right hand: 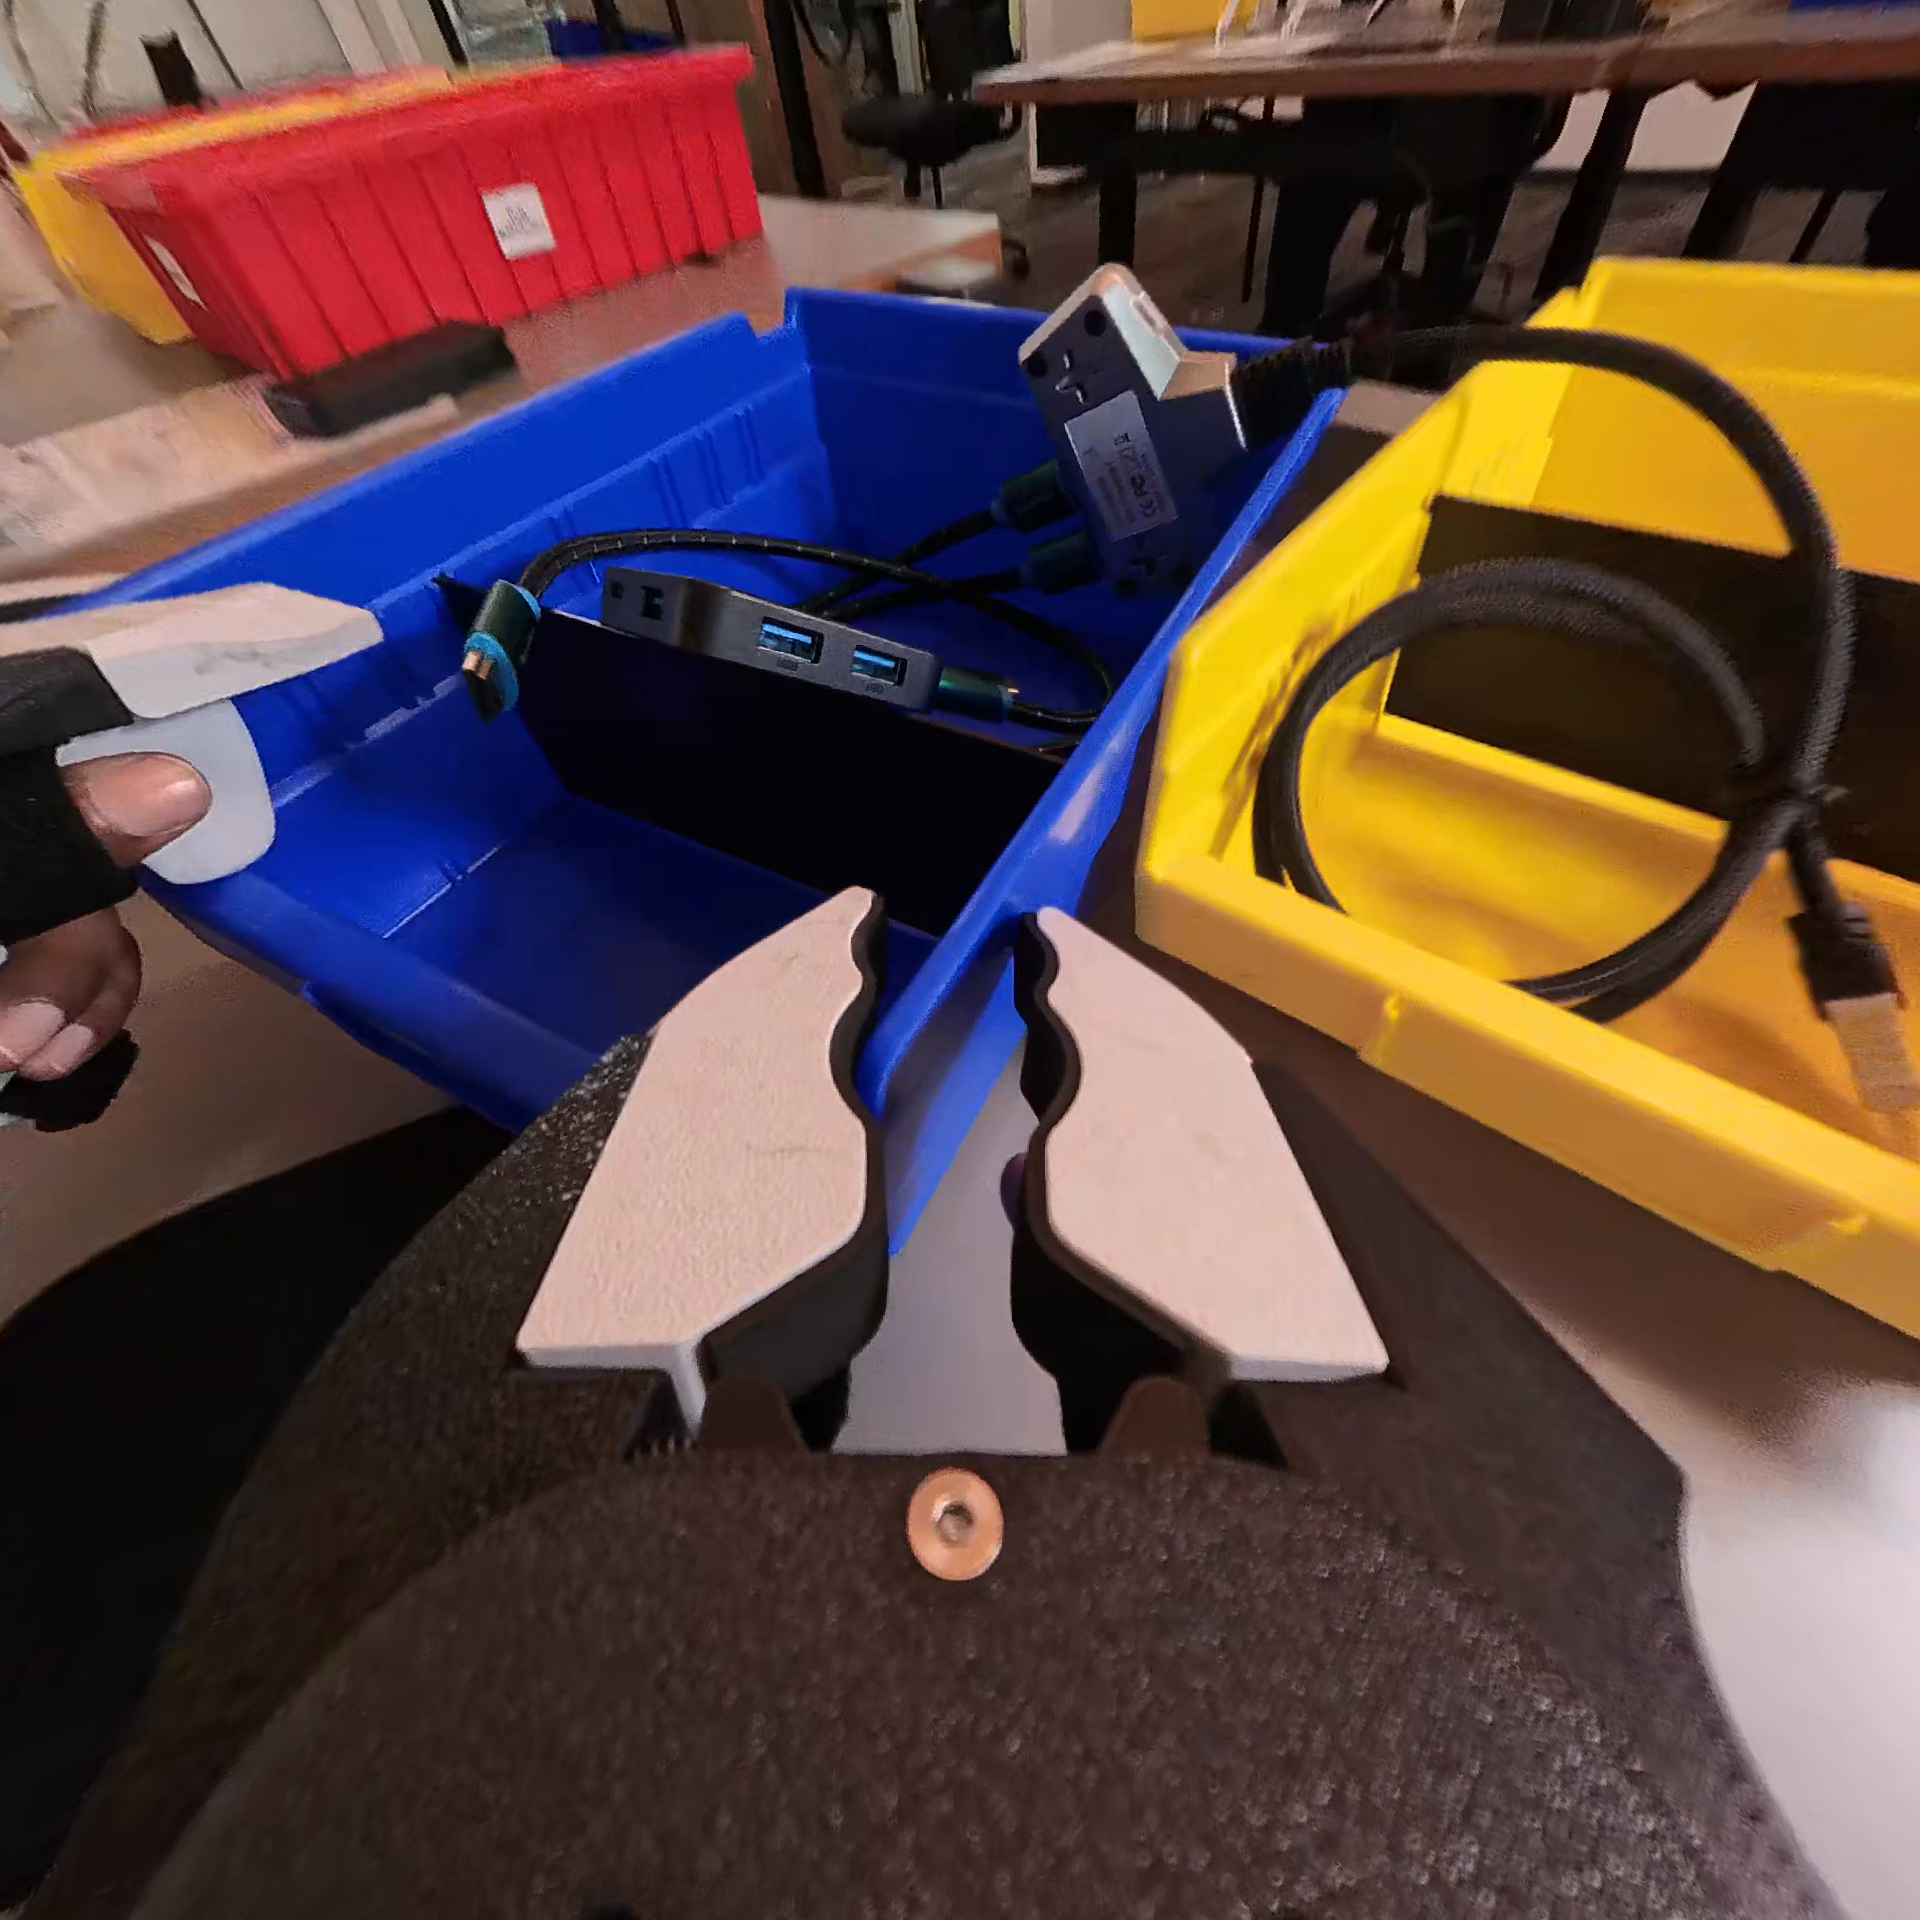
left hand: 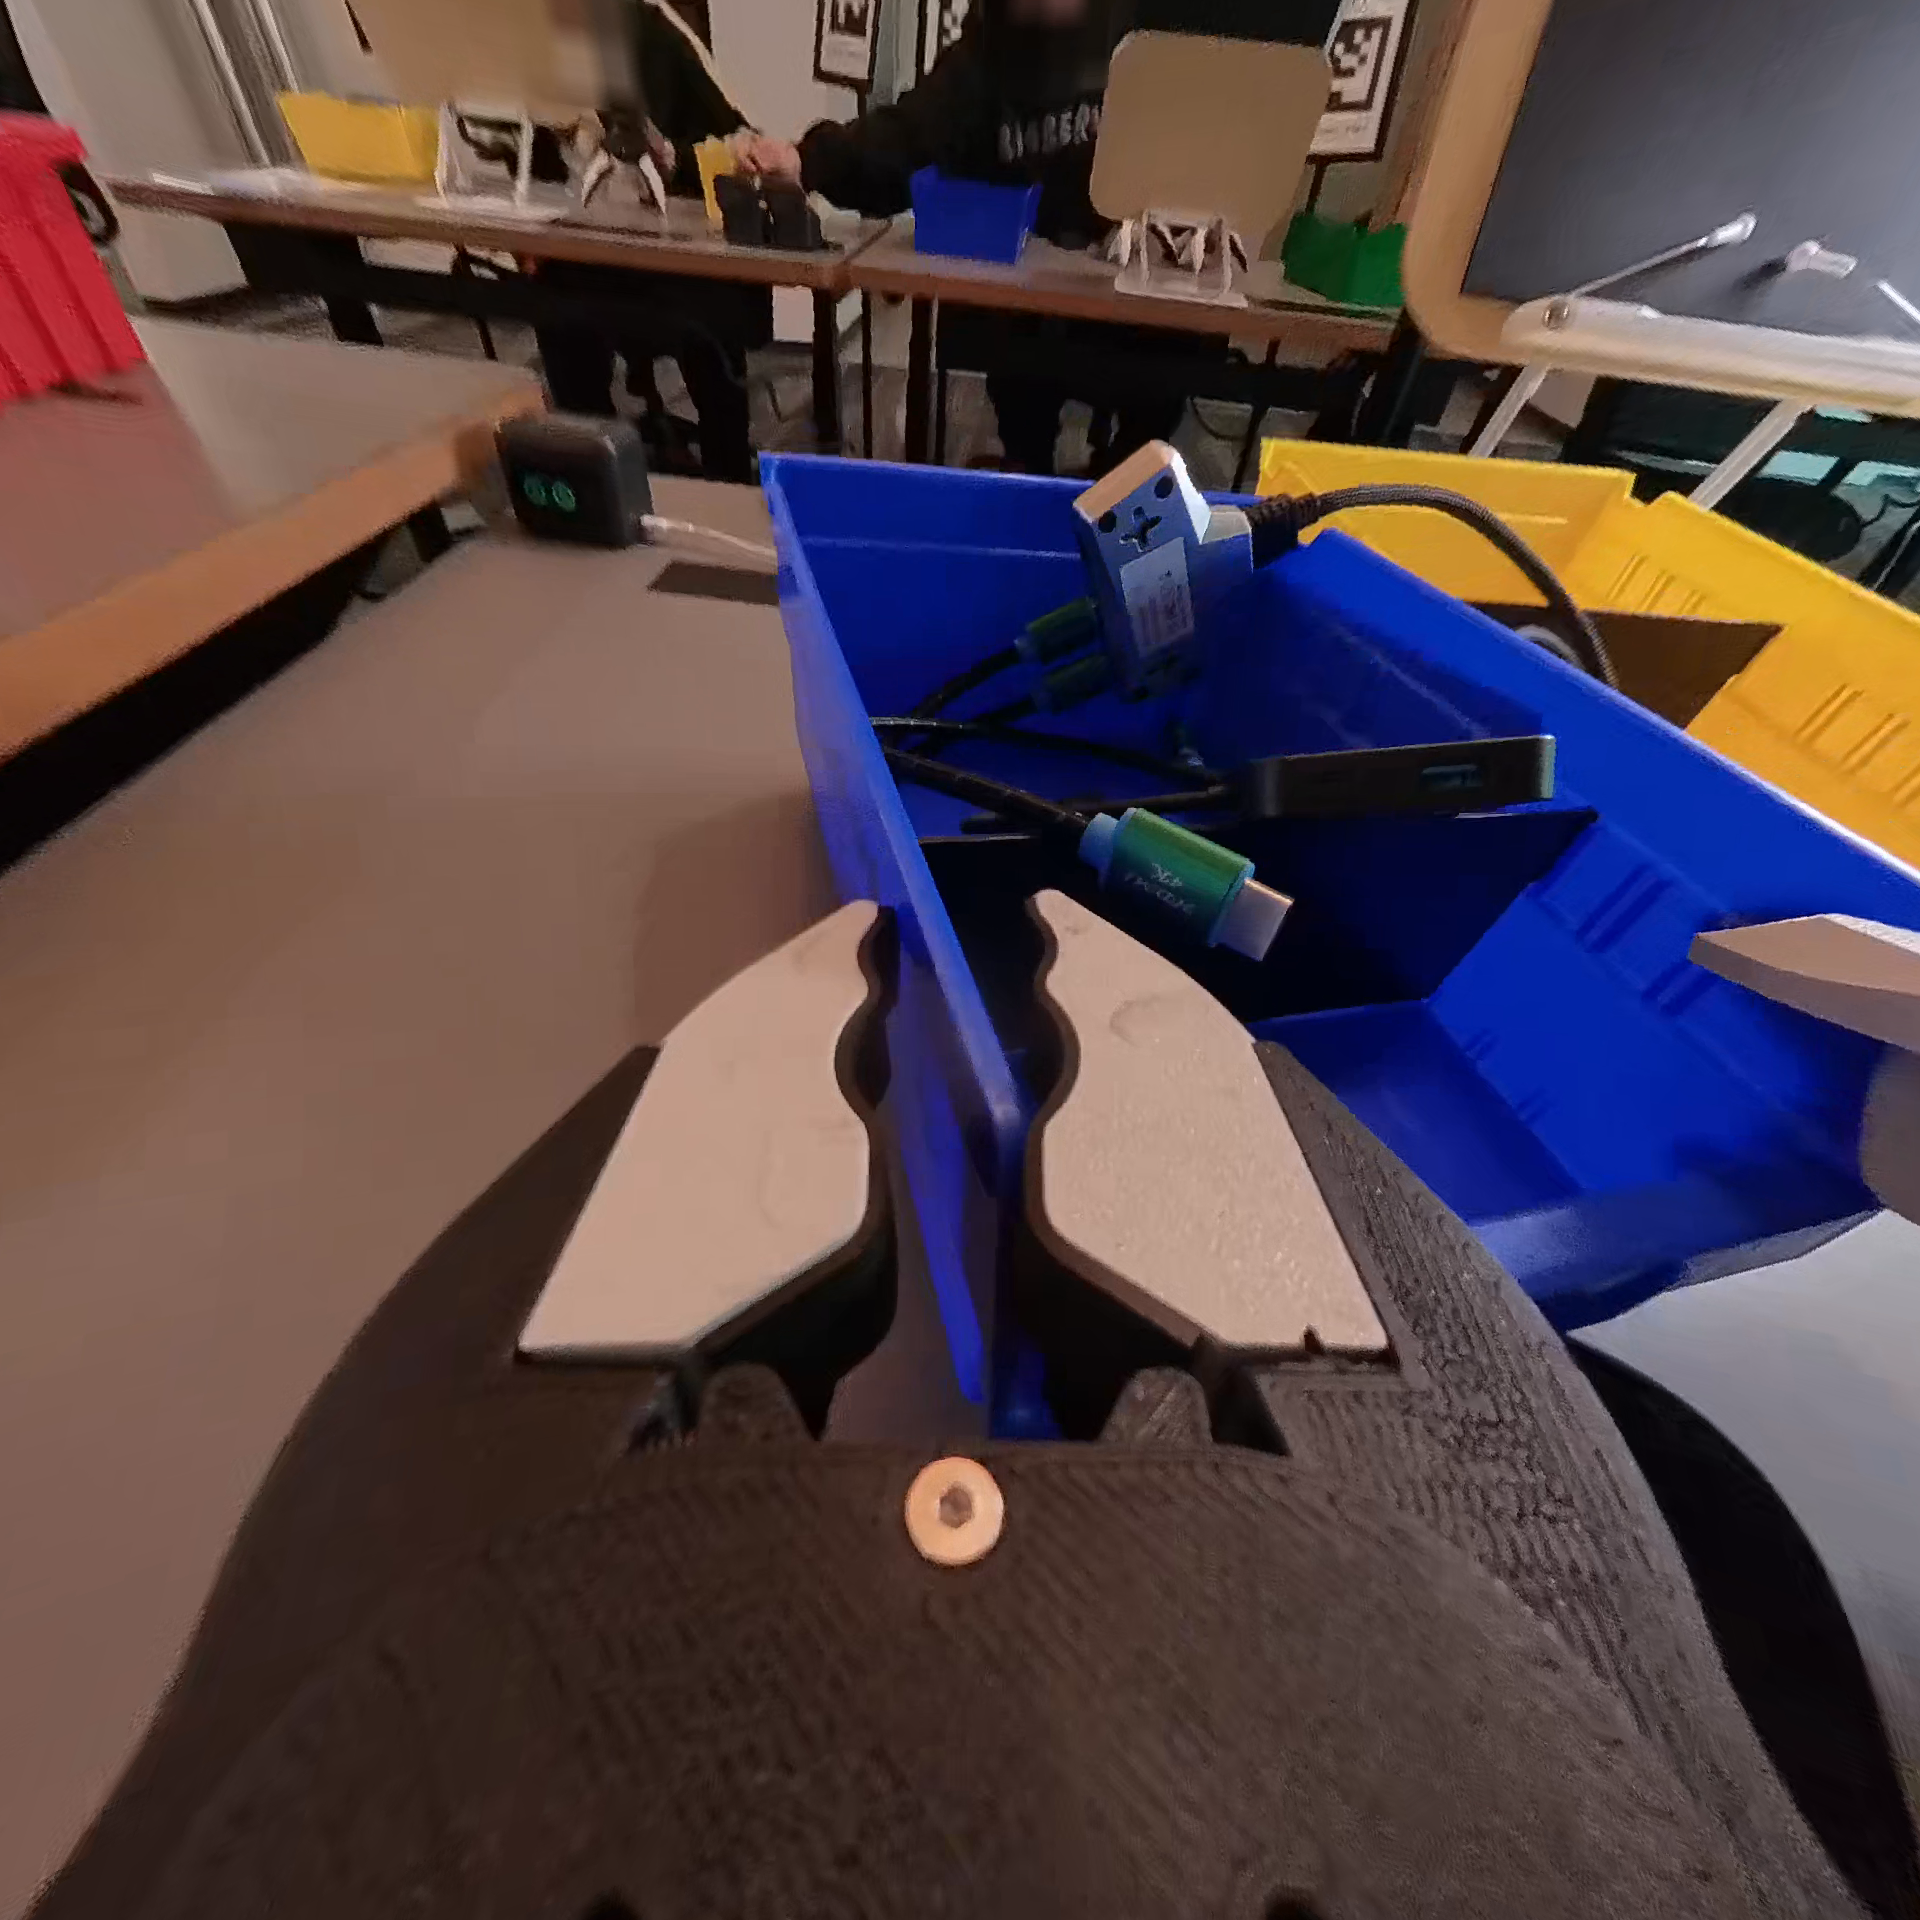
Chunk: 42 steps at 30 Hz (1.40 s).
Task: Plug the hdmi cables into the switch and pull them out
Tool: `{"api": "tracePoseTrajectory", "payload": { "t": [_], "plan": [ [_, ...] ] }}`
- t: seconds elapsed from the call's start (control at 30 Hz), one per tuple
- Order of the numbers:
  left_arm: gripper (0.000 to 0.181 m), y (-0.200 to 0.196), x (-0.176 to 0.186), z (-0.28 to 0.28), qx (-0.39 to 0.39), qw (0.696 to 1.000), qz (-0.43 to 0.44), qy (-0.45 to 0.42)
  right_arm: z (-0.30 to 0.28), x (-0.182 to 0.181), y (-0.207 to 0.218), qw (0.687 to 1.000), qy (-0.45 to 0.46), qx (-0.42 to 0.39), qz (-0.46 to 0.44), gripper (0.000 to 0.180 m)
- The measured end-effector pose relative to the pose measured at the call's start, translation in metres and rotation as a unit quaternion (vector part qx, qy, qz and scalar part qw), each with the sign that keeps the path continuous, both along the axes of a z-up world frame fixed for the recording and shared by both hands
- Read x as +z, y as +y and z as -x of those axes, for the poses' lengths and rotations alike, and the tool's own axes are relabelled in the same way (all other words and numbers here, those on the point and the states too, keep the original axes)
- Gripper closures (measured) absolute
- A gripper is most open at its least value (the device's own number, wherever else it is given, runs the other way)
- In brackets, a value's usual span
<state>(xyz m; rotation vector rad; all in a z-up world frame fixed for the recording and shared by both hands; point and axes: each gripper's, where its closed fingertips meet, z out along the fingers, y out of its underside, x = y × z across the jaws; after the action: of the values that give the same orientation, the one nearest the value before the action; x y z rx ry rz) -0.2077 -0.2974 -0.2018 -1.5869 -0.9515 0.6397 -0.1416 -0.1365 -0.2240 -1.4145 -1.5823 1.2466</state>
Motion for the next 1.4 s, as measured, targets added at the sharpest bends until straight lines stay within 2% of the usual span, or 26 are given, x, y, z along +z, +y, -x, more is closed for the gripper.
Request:
{"api": "tracePoseTrajectory", "payload": {
  "t": [0.07,0.17,0.27,0.37,0.47,0.53,0.63,0.7,0.8,0.83,0.97,1.0,1.03,1.1,1.4],
  "plan": [
    [0.156,0.004,-0.013,0.007,-0.007,1.000,-0.020,-0.011,0.009,-0.007,0.005,1.000,0.001,0.004,0.009,0.155],
    [0.148,0.012,-0.030,0.009,-0.054,0.997,-0.023,-0.055,0.008,-0.010,0.007,0.998,-0.028,0.027,-0.038,0.153],
    [0.135,0.008,-0.005,0.007,-0.062,0.997,-0.035,-0.013,-0.022,0.004,0.001,0.997,-0.027,0.063,-0.020,0.145],
    [0.136,0.002,0.031,-0.001,-0.056,0.994,0.035,0.088,-0.073,0.027,0.003,0.994,-0.002,0.113,-0.011,0.145],
    [0.136,0.033,0.038,-0.024,-0.152,0.973,0.126,0.119,-0.097,0.045,0.050,0.991,0.016,0.091,-0.098,0.151],
    [0.130,0.064,0.022,-0.044,-0.247,0.949,0.174,0.092,-0.096,0.039,0.087,0.979,-0.023,0.086,-0.182,0.151],
    [0.124,0.100,-0.015,-0.073,-0.369,0.895,0.248,0.039,-0.080,0.012,0.131,0.948,-0.097,0.092,-0.289,0.144],
    [0.120,0.109,-0.045,-0.076,-0.394,0.858,0.329,0.027,-0.064,-0.005,0.146,0.922,-0.123,0.103,-0.351,0.139],
    [0.114,0.114,-0.082,-0.070,-0.414,0.802,0.430,0.021,-0.038,-0.026,0.145,0.892,-0.147,0.139,-0.405,0.131],
    [0.116,0.117,-0.091,-0.071,-0.427,0.788,0.443,0.011,-0.029,-0.033,0.142,0.885,-0.158,0.152,-0.410,0.131],
    [0.154,0.123,-0.104,-0.086,-0.493,0.733,0.468,-0.022,-0.001,-0.063,0.141,0.857,-0.205,0.184,-0.435,0.129],
    [0.153,0.123,-0.103,-0.086,-0.493,0.726,0.479,-0.015,0.004,-0.068,0.143,0.851,-0.214,0.185,-0.443,0.132],
    [0.154,0.123,-0.103,-0.085,-0.494,0.724,0.482,-0.011,0.007,-0.071,0.146,0.843,-0.215,0.183,-0.459,0.136],
    [0.153,0.125,-0.097,-0.085,-0.492,0.743,0.454,-0.006,0.008,-0.070,0.148,0.831,-0.211,0.181,-0.481,0.147],
    [0.152,0.118,-0.034,-0.087,-0.504,0.802,0.320,0.021,-0.032,-0.070,0.166,0.838,-0.231,0.161,-0.467,0.145]
  ]
}}
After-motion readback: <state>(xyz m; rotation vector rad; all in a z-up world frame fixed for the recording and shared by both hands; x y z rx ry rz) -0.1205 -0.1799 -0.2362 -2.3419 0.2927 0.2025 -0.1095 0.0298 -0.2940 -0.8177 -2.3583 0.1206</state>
